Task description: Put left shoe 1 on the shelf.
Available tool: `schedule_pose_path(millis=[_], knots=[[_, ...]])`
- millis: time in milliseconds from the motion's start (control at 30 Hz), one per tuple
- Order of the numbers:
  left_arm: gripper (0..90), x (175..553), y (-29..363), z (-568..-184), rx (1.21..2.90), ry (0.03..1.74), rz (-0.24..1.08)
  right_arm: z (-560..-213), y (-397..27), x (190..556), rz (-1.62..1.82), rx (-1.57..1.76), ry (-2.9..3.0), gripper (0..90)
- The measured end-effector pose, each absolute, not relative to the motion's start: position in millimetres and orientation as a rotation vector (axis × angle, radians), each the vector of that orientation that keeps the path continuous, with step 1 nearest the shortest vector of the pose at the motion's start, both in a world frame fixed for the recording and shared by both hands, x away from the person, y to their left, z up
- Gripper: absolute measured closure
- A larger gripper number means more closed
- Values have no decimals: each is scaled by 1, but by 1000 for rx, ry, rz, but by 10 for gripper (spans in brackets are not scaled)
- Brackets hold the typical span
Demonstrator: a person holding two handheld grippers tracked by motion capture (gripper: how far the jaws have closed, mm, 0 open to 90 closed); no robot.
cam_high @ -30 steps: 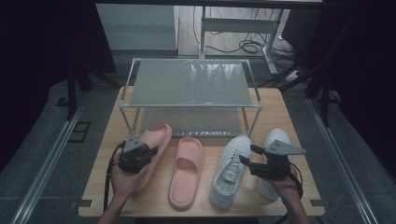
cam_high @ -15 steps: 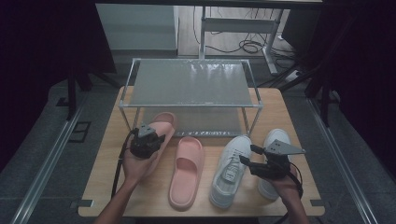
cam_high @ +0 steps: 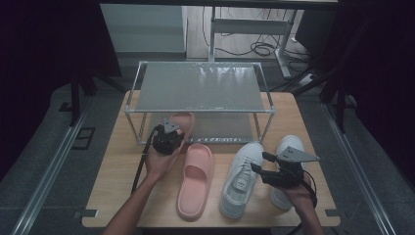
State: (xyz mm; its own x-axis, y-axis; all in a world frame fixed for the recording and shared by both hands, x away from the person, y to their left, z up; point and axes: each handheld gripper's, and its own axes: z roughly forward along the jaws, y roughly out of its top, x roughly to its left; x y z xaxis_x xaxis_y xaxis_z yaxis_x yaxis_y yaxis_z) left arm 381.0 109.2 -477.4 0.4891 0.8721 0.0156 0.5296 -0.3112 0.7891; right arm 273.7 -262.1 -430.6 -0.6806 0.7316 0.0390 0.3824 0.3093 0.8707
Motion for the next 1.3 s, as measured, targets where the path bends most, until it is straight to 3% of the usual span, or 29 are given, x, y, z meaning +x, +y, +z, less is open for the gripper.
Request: schedule_pose_path(millis=[967,1067,1167,1300], knots=[[835,424,79,-503,2078,1197,649,-429,-261,272,1325,985,2213,386],[759,427,82,-501,2140,1180,631,-428,-262,271,1321,982,2215,386],[609,421,84,-499,2109,1231,592,-428,-261,271,1325,982,2212,386],[511,411,91,-493,2080,1240,565,-429,-261,271,1320,983,2215,386]])
